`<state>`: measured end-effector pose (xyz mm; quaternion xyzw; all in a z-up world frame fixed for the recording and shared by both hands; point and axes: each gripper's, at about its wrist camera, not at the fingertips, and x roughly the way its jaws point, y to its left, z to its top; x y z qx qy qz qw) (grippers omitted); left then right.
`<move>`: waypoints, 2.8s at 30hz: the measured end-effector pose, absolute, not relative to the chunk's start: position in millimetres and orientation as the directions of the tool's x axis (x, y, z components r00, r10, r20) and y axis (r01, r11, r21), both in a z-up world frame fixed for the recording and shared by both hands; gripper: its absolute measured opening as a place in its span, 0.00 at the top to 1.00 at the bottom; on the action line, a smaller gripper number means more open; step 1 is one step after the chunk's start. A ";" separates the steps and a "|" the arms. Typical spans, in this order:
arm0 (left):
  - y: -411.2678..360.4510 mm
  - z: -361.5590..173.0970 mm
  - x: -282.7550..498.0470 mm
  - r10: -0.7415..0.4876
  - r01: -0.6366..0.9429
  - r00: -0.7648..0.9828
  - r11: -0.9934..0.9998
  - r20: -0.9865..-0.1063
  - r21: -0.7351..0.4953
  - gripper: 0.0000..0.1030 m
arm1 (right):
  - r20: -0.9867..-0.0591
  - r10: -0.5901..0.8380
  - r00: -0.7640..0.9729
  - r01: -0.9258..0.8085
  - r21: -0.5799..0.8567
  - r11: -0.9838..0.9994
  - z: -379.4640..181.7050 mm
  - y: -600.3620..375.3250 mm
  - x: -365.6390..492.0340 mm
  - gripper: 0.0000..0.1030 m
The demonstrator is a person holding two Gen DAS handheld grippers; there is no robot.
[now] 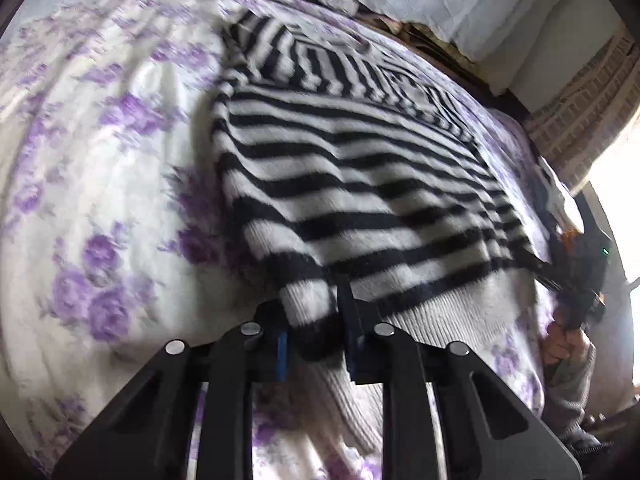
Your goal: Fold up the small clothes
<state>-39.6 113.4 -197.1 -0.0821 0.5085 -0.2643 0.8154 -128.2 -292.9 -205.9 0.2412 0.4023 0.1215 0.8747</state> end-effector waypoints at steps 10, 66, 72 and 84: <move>100.7 -189.1 -48.9 -0.457 0.373 0.404 0.873 -0.793 -0.313 0.91 | -0.619 0.405 0.673 -0.021 0.532 0.846 -199.5 -293.1 -131.8 0.87; 70.7 -95.5 127.4 -0.426 0.296 0.567 0.904 -0.706 -0.308 0.93 | -0.544 0.414 0.730 0.012 0.616 0.788 -115.0 -309.7 61.4 0.88; 71.9 -103.8 157.9 -0.402 0.264 0.569 0.915 -0.718 -0.304 0.93 | -0.557 0.394 0.731 0.033 0.606 0.795 -122.4 -313.9 91.0 0.88; 67.7 -118.7 202.9 -0.383 0.221 0.577 0.924 -0.722 -0.313 0.93 | -0.554 0.393 0.733 0.069 0.636 0.768 -140.6 -325.1 146.6 0.88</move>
